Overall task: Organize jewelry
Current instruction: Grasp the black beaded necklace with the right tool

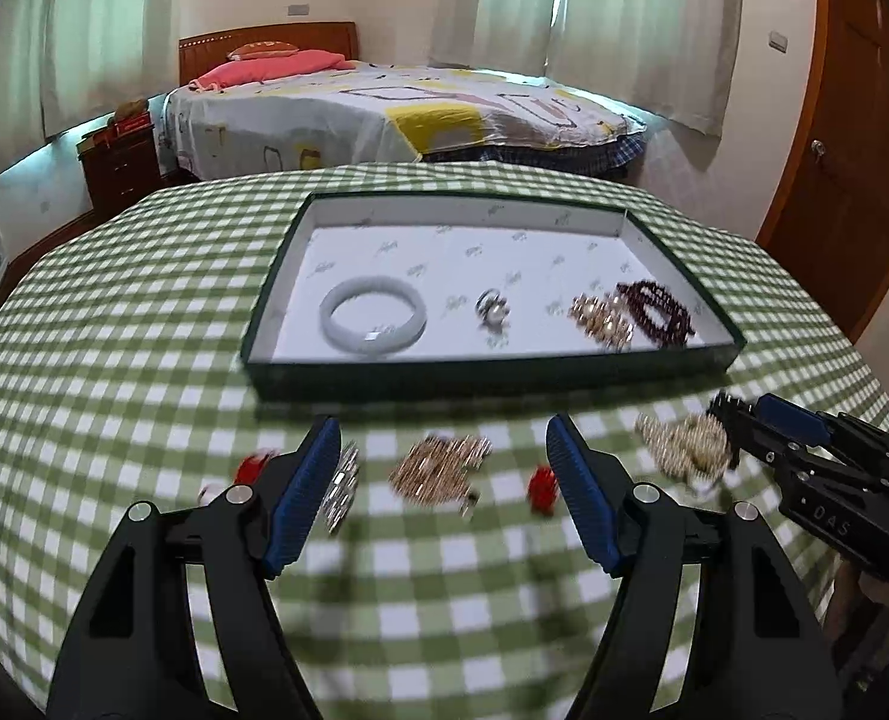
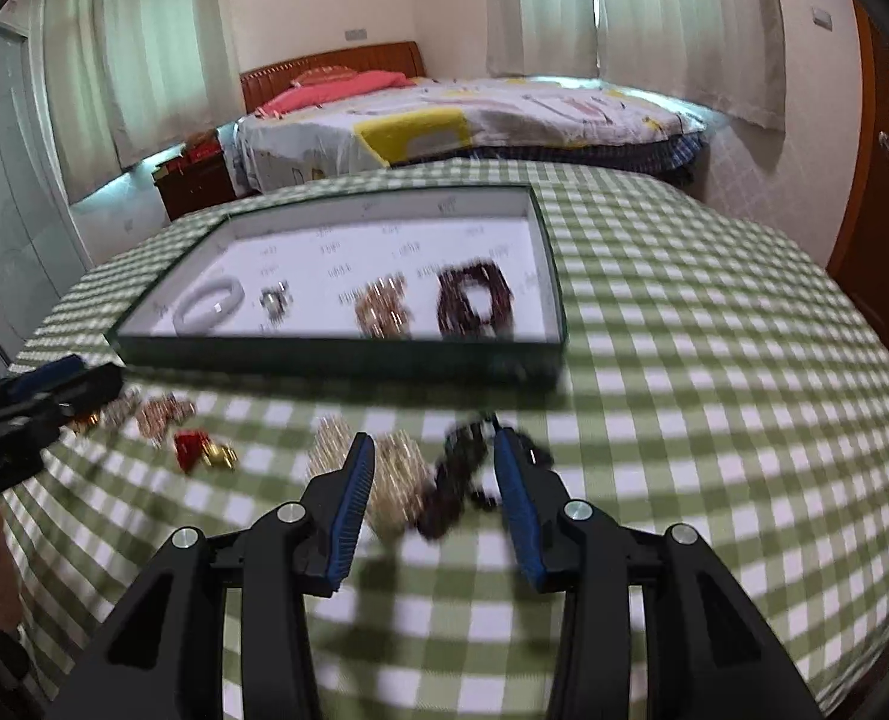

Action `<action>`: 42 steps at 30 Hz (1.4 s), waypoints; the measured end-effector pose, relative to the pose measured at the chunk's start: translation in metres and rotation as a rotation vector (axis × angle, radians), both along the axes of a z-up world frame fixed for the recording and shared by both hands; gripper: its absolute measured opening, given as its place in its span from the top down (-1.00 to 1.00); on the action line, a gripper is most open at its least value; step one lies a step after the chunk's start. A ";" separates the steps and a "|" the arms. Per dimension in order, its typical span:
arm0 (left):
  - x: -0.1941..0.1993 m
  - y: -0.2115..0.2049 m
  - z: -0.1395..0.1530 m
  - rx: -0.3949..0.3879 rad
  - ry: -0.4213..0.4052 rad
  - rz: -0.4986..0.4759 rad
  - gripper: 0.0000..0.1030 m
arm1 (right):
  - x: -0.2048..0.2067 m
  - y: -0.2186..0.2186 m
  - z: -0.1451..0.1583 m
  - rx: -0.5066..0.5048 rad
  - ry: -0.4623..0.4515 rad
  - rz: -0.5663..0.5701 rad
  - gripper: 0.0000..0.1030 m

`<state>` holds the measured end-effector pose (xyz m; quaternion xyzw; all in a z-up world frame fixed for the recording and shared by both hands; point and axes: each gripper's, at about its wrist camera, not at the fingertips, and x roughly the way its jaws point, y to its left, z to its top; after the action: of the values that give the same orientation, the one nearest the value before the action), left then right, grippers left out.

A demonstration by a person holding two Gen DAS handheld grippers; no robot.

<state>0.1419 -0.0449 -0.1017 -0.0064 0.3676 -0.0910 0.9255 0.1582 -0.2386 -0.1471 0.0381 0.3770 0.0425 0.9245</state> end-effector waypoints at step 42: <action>-0.007 0.054 -0.027 0.004 0.082 0.136 -0.35 | 0.009 -0.014 -0.017 -0.056 0.030 -0.055 0.55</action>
<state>0.1349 0.0096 -0.1286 -0.0334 0.4039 -0.0270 0.9138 0.1667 -0.2526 -0.1642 0.0232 0.3908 0.0062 0.9201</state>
